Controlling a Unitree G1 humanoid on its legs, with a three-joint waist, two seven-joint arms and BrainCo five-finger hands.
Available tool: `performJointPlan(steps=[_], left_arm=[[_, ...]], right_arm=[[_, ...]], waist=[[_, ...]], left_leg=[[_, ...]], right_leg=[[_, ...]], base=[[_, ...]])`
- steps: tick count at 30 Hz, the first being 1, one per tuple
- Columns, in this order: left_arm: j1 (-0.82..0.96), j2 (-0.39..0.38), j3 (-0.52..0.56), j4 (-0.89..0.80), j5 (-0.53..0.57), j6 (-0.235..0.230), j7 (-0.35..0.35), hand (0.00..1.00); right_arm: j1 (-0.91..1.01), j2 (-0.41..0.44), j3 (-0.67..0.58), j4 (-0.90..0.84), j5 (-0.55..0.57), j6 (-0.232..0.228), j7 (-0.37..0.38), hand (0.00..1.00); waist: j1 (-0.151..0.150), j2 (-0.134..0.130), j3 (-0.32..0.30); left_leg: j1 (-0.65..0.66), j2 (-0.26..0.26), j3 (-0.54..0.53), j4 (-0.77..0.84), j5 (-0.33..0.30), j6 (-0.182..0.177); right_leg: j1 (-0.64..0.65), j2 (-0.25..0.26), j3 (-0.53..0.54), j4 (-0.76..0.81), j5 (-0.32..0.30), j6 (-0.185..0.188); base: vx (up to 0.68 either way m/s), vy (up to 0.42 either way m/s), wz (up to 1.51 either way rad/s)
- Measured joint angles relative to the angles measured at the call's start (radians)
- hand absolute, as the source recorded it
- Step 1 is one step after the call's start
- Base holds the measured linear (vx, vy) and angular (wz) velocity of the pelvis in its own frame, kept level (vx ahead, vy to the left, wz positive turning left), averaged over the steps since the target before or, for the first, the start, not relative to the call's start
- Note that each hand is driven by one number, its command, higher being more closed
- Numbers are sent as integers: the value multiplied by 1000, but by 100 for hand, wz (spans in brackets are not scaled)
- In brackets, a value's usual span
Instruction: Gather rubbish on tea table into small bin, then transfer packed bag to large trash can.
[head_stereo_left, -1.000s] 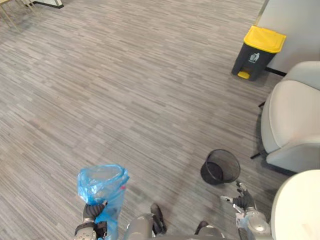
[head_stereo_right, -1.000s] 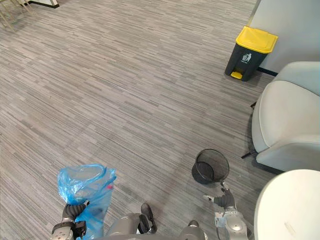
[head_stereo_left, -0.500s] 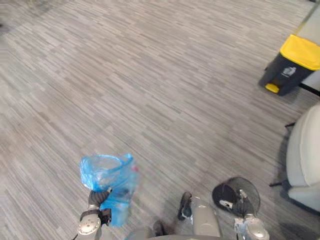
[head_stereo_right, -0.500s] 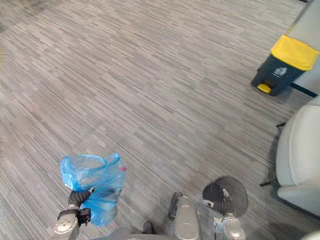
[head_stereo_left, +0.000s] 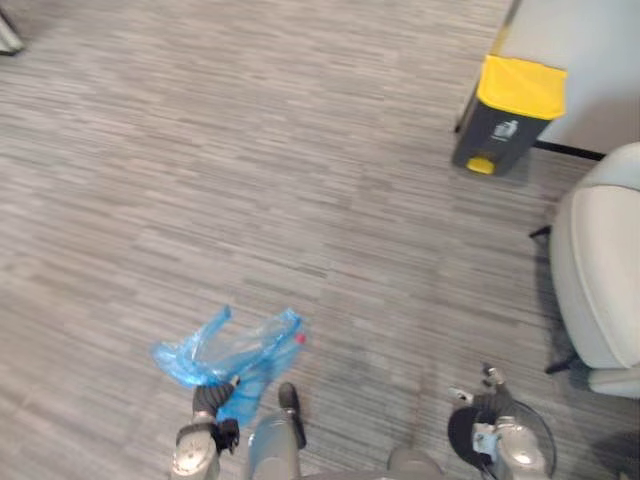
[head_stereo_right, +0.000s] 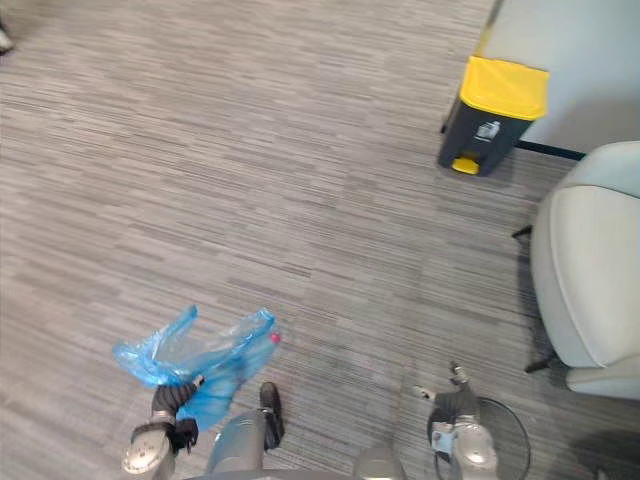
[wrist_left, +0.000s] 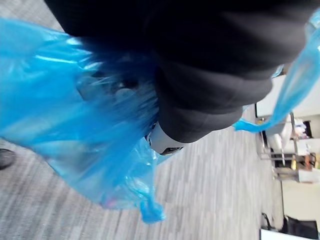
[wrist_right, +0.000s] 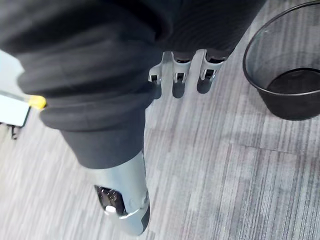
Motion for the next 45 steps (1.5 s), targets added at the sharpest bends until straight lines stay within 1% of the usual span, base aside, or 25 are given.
performJointPlan(steps=[4, 5, 8, 9, 10, 11, 14, 16, 17, 19, 22, 23, 24, 25, 27, 29, 30, 31, 35, 38, 39, 40, 41, 42, 45], left_arm=[[-2, 36, -26, -20, 0, 0, 3, 100], [-10, 38, -29, -20, 0, 0, 3, 100], [-54, 52, -34, -1, 1, 0, 1, 100], [-67, 50, -37, 23, 8, 0, 1, 100], [-96, 32, -40, 53, 13, 5, 1, 100], [-107, 33, -41, 53, 19, 4, 0, 100], [-129, 20, -57, 66, 27, 1, 0, 100], [-130, 17, -71, 83, 27, -9, -2, 100], [-129, 16, -76, 101, 27, -10, -3, 100], [-126, 15, -77, 102, 27, -10, -3, 100], [-112, 16, -76, 100, 27, -10, -3, 100], [-92, 10, -75, 99, 27, -10, -2, 100], [-87, 8, -75, 98, 27, -10, -2, 100], [-69, 2, -72, 99, 27, -8, 1, 100], [-76, 7, -59, 84, 27, -8, 2, 100], [-87, -15, -53, 86, 27, -7, 3, 100], [-81, -18, -62, 92, 27, 0, 3, 100], [-77, -10, -75, 92, 27, 10, 3, 100], [-67, 14, -75, 85, 27, 10, 23, 100], [-88, 19, -65, 91, 27, 10, 25, 100], [-91, 25, -57, 91, 27, 9, 26, 100], [-90, 33, -54, 91, 27, 9, 27, 100], [-96, 13, -53, 108, 27, 11, 31, 100], [-104, 12, -60, 104, 28, 7, 26, 100], [-130, 3, -77, 106, 27, 8, 26, 100]], right_arm=[[1, -1, 33, -3, -16, 1, 3, 0], [-3, -2, 33, -4, -16, 1, 3, 0], [-5, -18, 32, -11, -24, 1, 1, 0], [9, -31, 33, -12, -43, 3, 1, 0], [-20, -54, 33, -9, -53, 15, -2, 0], [-22, -55, 30, -21, -53, 14, -4, 0], [-22, -64, 29, -33, -54, 20, 0, 0], [-38, -60, 36, -34, -53, 19, -1, 0], [-43, -53, 35, -34, -51, 18, -10, 0], [-45, -52, 35, -34, -48, 18, -14, 0], [-66, -53, 35, -33, -47, 17, -17, 0], [-68, -53, 29, -29, -47, 16, -21, 0], [-66, -55, 29, -29, -47, 16, -23, 0], [-67, -59, 29, -17, -48, 19, -36, 0], [-64, -41, 45, -3, -49, 21, -39, 0], [-74, -42, 51, 1, -53, 22, -38, 0], [-87, -36, 65, 1, -56, 22, -37, 0], [-85, -26, 73, 1, -63, 22, -36, 0], [-81, -23, 109, 0, -93, 22, -34, 0], [-92, -43, 108, 0, -93, 23, -34, 0], [-78, -52, 107, 0, -93, 26, -35, 0], [-53, -60, 103, -1, -94, 33, -35, 0], [-48, -80, 98, 8, -94, 38, -35, 0], [-60, -84, 83, -1, -94, 42, -35, 0], [-54, -89, 64, -6, -93, 41, -36, 0]], waist=[[-21, 35, 10], [-27, 41, 11], [-42, 46, 13], [-55, 43, 14], [-45, 94, 17], [-52, 90, 19], [-51, 90, 22], [-42, 89, 41], [-25, 69, 52], [-8, 65, 56], [27, 53, 65], [39, 63, 58], [43, 72, 53], [61, 96, 39], [56, 32, 18], [60, 16, 21], [53, 10, 26], [31, 10, 27], [27, 36, 34], [3, 65, 50], [-2, 64, 50], [-9, 61, 48], [-6, 97, 52], [2, 99, 49], [-4, 72, 66]], left_leg=[[213, 15, 96, -138, -21, -19], [234, 19, 103, -155, -15, -30], [332, 24, 118, -233, 1, -92], [375, 29, 118, -227, -5, -131], [387, 67, 121, -204, 34, -168], [383, 59, 108, -186, 72, -194], [315, 101, 23, 115, 310, -132], [161, 193, -38, 534, 220, -79], [66, 186, -75, 648, 129, -42], [-10, 171, -76, 637, 87, -36], [-179, 74, -91, 326, 61, -5], [-186, 11, -134, 29, 106, -58], [-183, 6, -145, -35, 126, -74], [-172, -1, -179, -126, 254, 14], [-182, -53, -160, -61, 164, 41], [-170, -56, -125, 33, 56, 57], [-116, -74, -109, 45, 8, 61], [-47, -86, -99, 40, -21, 72], [142, -92, -91, -100, -36, 71], [221, -68, -118, -164, -35, 69], [260, -61, -126, -171, -36, 44], [301, -56, -152, -167, -53, -21], [306, -31, -170, -156, -63, -37], [285, -16, -184, -100, -30, -74], [153, 28, -235, 282, 122, -88]], right_leg=[[-203, -38, -350, 70, -89, -210], [-229, -35, -392, 24, -91, -215], [-310, 19, -517, -353, 78, -280], [-283, 59, -514, -458, 303, -426], [-290, 82, -516, -394, 261, -438], [-299, 62, -508, -349, 209, -425], [-226, 46, -474, -273, 62, -404], [-77, 98, -452, -378, 44, -402], [14, 117, -425, -443, 38, -399], [78, 130, -403, -496, 28, -394], [184, 133, -317, -583, 7, -354], [218, 132, -277, -612, -2, -307], [225, 140, -270, -616, -7, -295], [244, 155, -220, -614, -30, -258], [242, 87, -198, -586, -52, -219], [176, 44, -145, -367, -82, -157], [79, 3, -123, -109, -41, -35], [20, -24, -127, 87, -26, -12], [-128, -31, -269, 89, -82, -146], [-214, 28, -318, -246, -35, -208], [-221, 58, -304, -419, 71, -210], [-196, 80, -266, -502, 286, -233], [-191, 96, -280, -466, 262, -247], [-213, 87, -267, -375, 199, -264], [-106, 55, -305, -341, 92, -272]], base=[[446, 55, -63], [510, -1, -40], [654, -90, -14], [748, -120, -33], [618, -92, -33], [583, -130, -40], [540, -201, -26], [484, -106, -56], [483, -42, -64], [416, 46, -58], [448, 166, -81], [469, 216, -91], [493, 259, -107], [330, 182, -67], [674, 299, -35], [519, 241, -32], [512, 202, -15], [531, 164, 2], [548, 48, -7], [515, -97, 32], [683, -253, 61], [582, -222, 51], [676, -228, 34], [395, -131, 21], [501, -228, 40]])
